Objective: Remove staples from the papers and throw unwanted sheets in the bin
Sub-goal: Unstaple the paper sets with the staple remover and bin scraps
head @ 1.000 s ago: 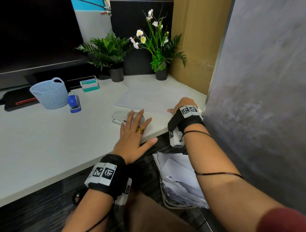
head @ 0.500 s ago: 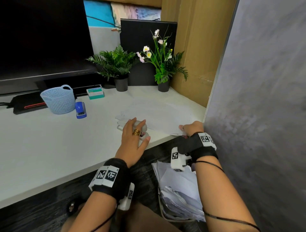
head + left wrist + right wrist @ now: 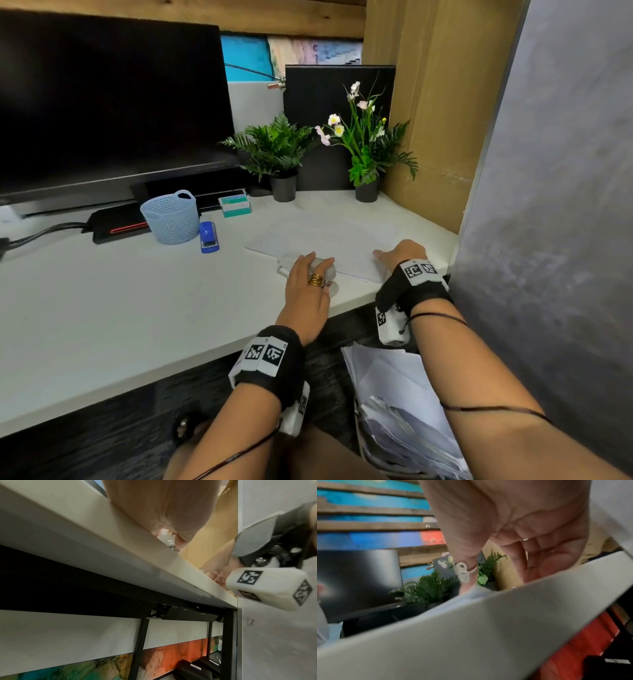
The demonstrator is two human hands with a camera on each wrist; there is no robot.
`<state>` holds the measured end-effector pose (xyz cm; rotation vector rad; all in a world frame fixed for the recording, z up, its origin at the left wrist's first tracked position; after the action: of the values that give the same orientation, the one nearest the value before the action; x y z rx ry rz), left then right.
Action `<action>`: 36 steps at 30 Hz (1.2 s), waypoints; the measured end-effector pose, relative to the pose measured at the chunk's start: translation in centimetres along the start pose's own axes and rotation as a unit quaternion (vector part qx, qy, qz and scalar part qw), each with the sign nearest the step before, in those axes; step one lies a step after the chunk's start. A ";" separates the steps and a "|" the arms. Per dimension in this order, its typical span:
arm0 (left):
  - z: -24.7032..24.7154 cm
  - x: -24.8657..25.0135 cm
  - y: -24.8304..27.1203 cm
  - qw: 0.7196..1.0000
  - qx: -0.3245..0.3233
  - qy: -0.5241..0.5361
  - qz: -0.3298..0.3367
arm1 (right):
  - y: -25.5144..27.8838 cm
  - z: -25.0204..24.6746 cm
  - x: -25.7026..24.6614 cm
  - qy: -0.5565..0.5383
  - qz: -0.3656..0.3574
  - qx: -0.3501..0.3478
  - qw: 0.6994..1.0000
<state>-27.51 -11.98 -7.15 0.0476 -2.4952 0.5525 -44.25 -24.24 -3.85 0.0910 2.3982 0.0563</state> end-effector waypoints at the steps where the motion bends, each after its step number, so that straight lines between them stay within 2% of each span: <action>1: 0.1 0.0 0.0 1.000 0.000 -0.002 -0.003 | 0.2 0.5 -0.7 0.044 -0.014 -0.010 0.999; 3: 0.2 -0.2 -0.1 1.000 0.003 -0.007 -0.006 | 0.6 1.2 -1.8 0.146 -0.047 -0.058 0.987; 5: 0.3 -0.3 -0.1 1.000 0.009 -0.010 -0.004 | 1.0 1.7 -2.6 0.198 -0.080 -0.115 0.970; 7: 0.3 -0.3 -0.1 1.000 0.011 -0.008 -0.001 | 1.3 1.6 -2.7 0.203 -0.099 -0.138 0.964; 9: 0.4 -0.3 0.0 1.000 0.011 -0.007 0.004 | 1.4 1.2 -2.1 0.194 -0.082 -0.146 0.967; 14: 0.3 -0.5 0.0 1.000 0.015 -0.002 0.008 | 1.9 -0.5 0.4 0.160 -0.064 -0.116 0.978; 19: 0.1 -0.3 0.2 1.000 0.017 0.020 0.006 | 1.8 0.1 3.9 0.017 0.010 -0.069 0.997; 21: 0.0 -0.2 0.3 0.999 0.017 0.027 0.009 | 2.2 0.0 4.4 -0.018 -0.004 -0.035 0.999; 23: 0.0 -0.2 0.3 0.999 0.015 0.029 0.007 | 2.7 -0.5 4.8 -0.106 0.001 -0.009 0.994; 25: 0.1 -0.3 0.3 0.999 0.012 0.032 0.003 | 3.1 -1.9 4.1 -0.147 -0.031 0.032 0.988; 29: 0.0 -0.1 0.4 0.999 0.004 0.051 0.002 | 4.7 -5.9 1.0 -0.215 -0.153 0.140 0.954; 32: -2.1 1.3 0.8 0.995 0.046 0.072 0.052 | 6.4 -8.5 -1.2 -0.250 -0.232 0.237 0.910; 34: -5.3 2.3 1.1 0.989 0.109 0.057 0.084 | 7.2 -8.7 -2.6 -0.319 -0.252 0.231 0.884; 36: -8.8 3.4 1.4 0.982 0.161 0.018 0.103 | 7.9 -7.3 -4.3 -0.382 -0.263 0.167 0.870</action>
<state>-25.91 -6.97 0.75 -0.0957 -2.3672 1.0296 -45.60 -16.80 4.99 -0.3267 1.5424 -0.5530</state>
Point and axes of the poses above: each hand's wrist, its own y-axis away from the middle knuckle, its own z-axis out of the palm, x = y × z, the point moved 8 cm from there along -y, towards the middle knuckle, and after that the axes turned 7 degrees about -y, right-handed, at the moved point
